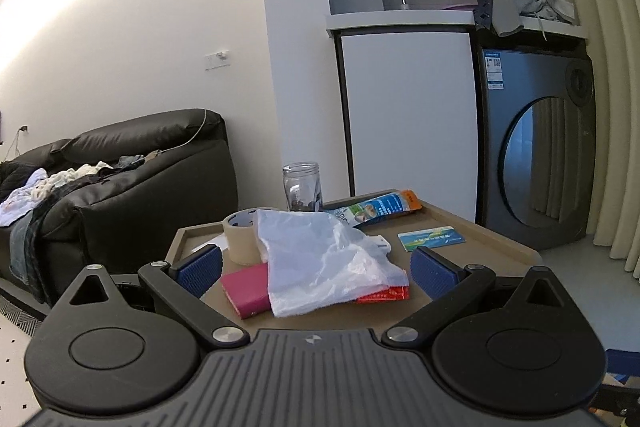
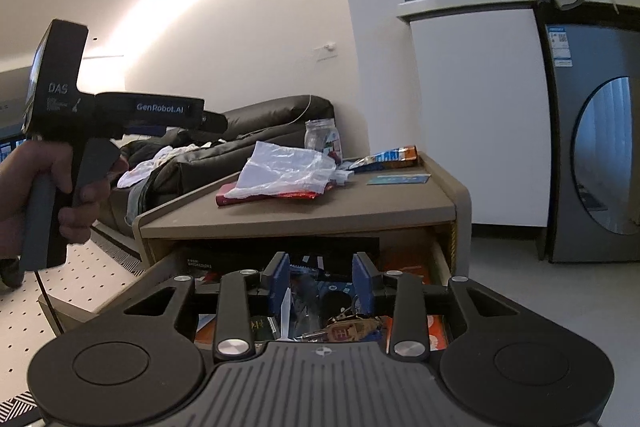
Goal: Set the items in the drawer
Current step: 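Hold the drawer open with the right gripper while the left gripper moves over the nightstand top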
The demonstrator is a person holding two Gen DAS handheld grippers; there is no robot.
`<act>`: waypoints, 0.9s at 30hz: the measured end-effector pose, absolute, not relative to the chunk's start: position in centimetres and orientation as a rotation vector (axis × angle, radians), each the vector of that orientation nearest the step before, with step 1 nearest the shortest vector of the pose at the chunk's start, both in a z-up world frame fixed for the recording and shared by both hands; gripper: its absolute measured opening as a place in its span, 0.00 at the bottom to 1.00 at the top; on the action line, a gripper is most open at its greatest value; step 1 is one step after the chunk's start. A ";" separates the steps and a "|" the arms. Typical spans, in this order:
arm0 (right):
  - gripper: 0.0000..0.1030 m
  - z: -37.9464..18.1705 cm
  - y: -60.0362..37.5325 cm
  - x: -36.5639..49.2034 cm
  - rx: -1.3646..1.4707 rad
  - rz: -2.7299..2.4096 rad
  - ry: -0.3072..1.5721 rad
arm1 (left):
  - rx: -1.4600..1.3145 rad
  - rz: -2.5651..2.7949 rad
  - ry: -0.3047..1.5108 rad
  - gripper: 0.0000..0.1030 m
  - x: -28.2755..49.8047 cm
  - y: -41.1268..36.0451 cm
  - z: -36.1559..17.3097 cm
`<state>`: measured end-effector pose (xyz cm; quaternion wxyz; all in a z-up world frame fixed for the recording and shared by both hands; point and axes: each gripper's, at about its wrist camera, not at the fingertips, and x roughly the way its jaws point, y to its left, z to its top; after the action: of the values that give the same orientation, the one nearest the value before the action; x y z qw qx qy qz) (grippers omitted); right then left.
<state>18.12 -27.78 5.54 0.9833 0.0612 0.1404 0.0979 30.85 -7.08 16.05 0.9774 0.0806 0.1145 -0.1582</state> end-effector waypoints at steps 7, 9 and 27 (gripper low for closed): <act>0.40 4.6 -27.3 19.6 0.103 0.223 0.321 | 0.299 -0.286 0.282 1.00 33.3 -8.3 15.8; 0.40 4.5 -27.2 20.0 0.099 0.231 0.334 | 0.320 -0.288 0.288 0.99 33.8 -8.7 15.7; 0.45 3.2 -25.6 21.4 0.054 0.310 0.396 | 0.558 -0.425 0.271 0.97 40.4 -10.4 17.2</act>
<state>21.37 -25.64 3.20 0.9682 0.0265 0.1961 0.1531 40.39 -10.40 17.18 0.9302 0.2725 0.1322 -0.2075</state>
